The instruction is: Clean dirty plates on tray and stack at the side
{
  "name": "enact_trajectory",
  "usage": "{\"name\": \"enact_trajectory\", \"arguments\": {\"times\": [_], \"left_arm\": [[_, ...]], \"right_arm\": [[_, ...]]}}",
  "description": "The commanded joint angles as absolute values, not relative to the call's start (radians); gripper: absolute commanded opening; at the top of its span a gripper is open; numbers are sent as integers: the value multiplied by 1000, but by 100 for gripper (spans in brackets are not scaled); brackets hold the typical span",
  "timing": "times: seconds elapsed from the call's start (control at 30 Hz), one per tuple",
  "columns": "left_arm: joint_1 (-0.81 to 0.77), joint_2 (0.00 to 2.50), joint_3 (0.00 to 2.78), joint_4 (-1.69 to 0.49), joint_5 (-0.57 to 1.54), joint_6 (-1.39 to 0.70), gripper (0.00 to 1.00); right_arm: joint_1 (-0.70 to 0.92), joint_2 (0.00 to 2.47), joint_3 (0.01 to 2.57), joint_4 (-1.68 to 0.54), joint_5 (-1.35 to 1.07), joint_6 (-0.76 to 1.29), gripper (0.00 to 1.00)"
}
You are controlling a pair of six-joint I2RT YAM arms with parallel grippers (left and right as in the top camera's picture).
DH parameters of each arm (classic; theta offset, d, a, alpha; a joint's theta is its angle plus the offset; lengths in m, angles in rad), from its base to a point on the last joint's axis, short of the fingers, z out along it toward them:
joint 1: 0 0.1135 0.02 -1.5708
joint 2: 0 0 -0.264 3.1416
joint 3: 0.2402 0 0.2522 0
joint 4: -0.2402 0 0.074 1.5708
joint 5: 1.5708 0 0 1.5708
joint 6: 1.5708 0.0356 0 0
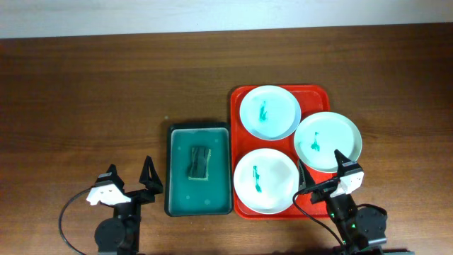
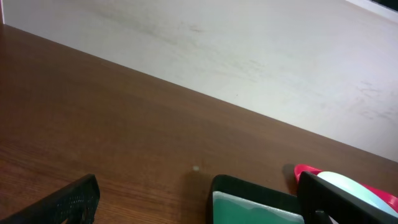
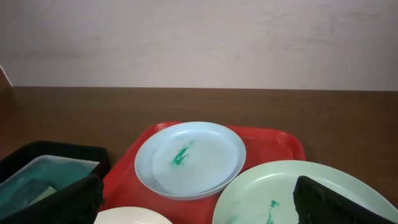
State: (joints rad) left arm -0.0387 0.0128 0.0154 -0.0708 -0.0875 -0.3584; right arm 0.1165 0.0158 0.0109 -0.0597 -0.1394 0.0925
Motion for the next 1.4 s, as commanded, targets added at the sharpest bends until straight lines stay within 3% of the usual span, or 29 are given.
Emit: {"name": "enact_trajectory", "arguments": {"times": [0.0,1.23,1.37], "left_arm": [[-34,7,9,-72,-102,-343,99],[-34,7,9,-71,-101,-344,99],[-34,7,9,-40,17,-344,99]], "right_arm": [[110,8,6,-64,-146,85,98],[110,8,6,-64,-146,85,98],[110,8,6,-47,-146,85,98]]}}
